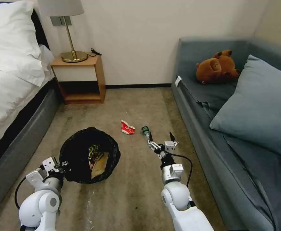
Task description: Pick up the trash bin, then pick up the garbage on the floor and place it into the trash bin.
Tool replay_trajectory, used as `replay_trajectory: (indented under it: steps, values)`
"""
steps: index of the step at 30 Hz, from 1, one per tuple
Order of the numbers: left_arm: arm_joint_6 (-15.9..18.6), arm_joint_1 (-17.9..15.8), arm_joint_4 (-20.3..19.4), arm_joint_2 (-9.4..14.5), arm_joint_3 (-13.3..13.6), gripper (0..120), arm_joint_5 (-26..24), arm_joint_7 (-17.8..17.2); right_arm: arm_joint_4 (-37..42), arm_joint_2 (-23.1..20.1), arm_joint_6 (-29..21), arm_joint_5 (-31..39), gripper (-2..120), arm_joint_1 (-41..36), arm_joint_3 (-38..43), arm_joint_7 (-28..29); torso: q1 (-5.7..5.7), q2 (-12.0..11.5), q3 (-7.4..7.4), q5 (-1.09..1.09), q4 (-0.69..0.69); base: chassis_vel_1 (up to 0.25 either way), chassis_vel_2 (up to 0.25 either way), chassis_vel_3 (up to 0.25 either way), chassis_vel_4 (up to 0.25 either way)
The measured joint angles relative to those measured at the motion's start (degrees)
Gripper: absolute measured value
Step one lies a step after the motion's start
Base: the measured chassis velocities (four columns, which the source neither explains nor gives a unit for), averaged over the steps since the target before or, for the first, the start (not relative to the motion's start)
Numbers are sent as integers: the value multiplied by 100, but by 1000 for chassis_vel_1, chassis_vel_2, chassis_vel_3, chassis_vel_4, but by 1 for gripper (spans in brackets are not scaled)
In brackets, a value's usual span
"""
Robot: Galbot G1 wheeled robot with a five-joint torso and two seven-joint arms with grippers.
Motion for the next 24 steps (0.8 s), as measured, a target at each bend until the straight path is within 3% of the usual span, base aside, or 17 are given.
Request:
replay_trajectory:
  steps: [24]
  values:
    - [-43,64,-57,-123,-31,1,143,-50,-78,-63,164,138,100,-14,-18,-240,0,0,0,0,0,0,0,0,0]
